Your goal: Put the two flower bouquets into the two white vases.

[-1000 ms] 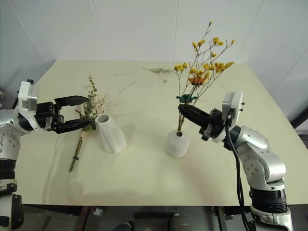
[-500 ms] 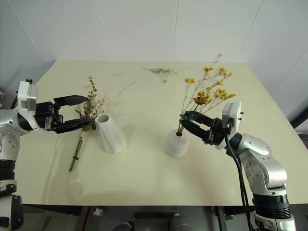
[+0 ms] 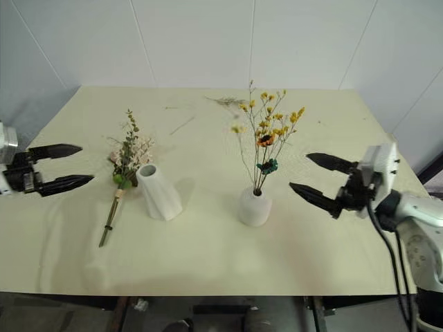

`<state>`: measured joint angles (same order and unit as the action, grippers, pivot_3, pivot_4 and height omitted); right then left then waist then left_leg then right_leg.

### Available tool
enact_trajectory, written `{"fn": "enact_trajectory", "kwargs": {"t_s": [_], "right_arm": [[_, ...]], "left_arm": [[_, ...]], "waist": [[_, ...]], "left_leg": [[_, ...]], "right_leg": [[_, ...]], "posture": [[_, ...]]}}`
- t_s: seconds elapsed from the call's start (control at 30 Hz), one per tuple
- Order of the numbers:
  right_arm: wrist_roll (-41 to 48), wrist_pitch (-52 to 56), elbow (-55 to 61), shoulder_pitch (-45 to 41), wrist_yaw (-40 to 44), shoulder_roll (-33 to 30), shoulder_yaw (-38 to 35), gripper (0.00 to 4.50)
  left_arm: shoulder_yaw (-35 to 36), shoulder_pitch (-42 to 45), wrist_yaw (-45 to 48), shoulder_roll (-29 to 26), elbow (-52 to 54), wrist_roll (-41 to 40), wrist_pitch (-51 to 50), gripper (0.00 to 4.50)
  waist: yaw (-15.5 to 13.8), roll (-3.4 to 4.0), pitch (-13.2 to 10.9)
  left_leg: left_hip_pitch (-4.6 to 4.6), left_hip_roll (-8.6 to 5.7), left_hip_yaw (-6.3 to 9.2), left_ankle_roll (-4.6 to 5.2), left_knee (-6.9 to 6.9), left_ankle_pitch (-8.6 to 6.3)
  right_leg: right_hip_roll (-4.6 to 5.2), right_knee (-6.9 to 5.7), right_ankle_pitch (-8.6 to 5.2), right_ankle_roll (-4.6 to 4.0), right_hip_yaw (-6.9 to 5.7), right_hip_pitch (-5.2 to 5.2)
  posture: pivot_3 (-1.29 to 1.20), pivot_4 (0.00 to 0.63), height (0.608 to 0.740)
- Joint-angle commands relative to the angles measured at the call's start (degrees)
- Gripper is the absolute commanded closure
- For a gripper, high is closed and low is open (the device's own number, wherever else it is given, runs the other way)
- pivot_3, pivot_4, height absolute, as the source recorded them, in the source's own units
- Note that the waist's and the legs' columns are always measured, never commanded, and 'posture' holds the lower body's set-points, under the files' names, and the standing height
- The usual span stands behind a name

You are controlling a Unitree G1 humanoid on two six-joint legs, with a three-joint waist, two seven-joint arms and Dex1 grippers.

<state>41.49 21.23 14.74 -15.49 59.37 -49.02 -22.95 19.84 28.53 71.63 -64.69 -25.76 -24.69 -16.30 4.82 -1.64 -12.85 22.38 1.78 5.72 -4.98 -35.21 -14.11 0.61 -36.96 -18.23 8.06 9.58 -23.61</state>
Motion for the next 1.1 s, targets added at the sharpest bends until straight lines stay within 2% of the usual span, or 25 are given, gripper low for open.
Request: {"fn": "enact_trajectory", "kwargs": {"t_s": [0.03, 0.13, 0.37, 0.5, 0.7, 0.87, 1.1], "right_arm": [[1.89, 0.11, 1.26, -2.71, 2.97, -4.06, -2.75, 0.31], [3.96, 1.81, 1.53, -6.88, 5.79, -6.62, -0.53, 0.31], [1.37, 0.15, -3.94, -15.18, 9.24, -7.99, 2.71, 0.31], [1.11, 0.49, -2.43, -14.08, 8.44, -6.86, 2.78, 0.31], [1.77, -0.08, 0.51, -9.55, 6.76, -4.75, 1.23, 0.31], [1.27, -1.27, 2.09, -7.88, 5.50, -2.99, 1.70, 0.31], [2.70, -1.31, 5.70, -5.39, 5.56, -2.97, 0.84, 0.31]], "left_arm": [[-3.98, -2.62, -4.41, -4.80, 0.40, 5.33, -10.43, 0.00], [-8.55, -2.12, -7.81, -4.51, 3.28, 7.16, -20.19, 0.00], [-17.96, 4.97, -12.59, -0.28, 9.78, 10.40, -32.08, 0.00], [-21.08, 11.31, -12.86, 0.54, 14.18, 9.91, -39.49, 0.00], [-28.68, 19.19, -13.93, 1.40, 13.82, 13.98, -44.27, 0.00], [-34.03, 20.48, -15.23, 3.05, 12.30, 17.09, -46.15, 0.00], [-34.66, 22.37, -17.59, 7.01, 8.42, 18.85, -46.04, 0.00]], "waist": [[0.03, 0.00, -0.01], [0.10, 0.01, -0.02], [-0.29, -0.03, -0.02], [-0.29, -0.03, -0.02], [0.01, -0.02, -0.02], [0.03, -0.03, -0.02], [-0.30, -0.03, -0.02]], "left_leg": [[0.00, 0.00, 0.00, 0.00, 0.00, 0.00], [-0.05, 0.00, -0.06, 0.00, -0.01, 0.00], [0.07, 0.00, -0.03, -0.01, 0.00, -0.01], [0.15, 0.00, 0.01, -0.01, 0.02, -0.04], [0.15, -0.01, 0.00, 0.00, 0.02, -0.05], [0.04, -0.02, -0.02, 0.00, -0.02, -0.03], [0.06, -0.03, 0.00, -0.01, -0.13, -0.03]], "right_leg": [[0.00, 0.00, -0.01, -0.02, 0.00, 0.00], [0.00, 0.00, -0.04, -0.04, 0.04, 0.02], [0.00, 0.04, -0.02, -0.01, 0.00, -0.02], [0.01, 0.01, -0.05, 0.00, -0.04, -0.11], [0.01, -0.01, -0.08, 0.02, -0.03, -0.12], [-0.03, -0.18, -0.08, 0.01, 0.01, -0.10], [-0.03, -0.23, -0.08, 0.01, 0.01, -0.08]], "posture": [[0.00, 0.150, 0.740], [0.00, 0.150, 0.740], [0.00, 0.150, 0.740], [0.00, 0.150, 0.740], [0.00, 0.150, 0.740], [0.00, 0.150, 0.740], [0.00, 0.150, 0.740]]}}
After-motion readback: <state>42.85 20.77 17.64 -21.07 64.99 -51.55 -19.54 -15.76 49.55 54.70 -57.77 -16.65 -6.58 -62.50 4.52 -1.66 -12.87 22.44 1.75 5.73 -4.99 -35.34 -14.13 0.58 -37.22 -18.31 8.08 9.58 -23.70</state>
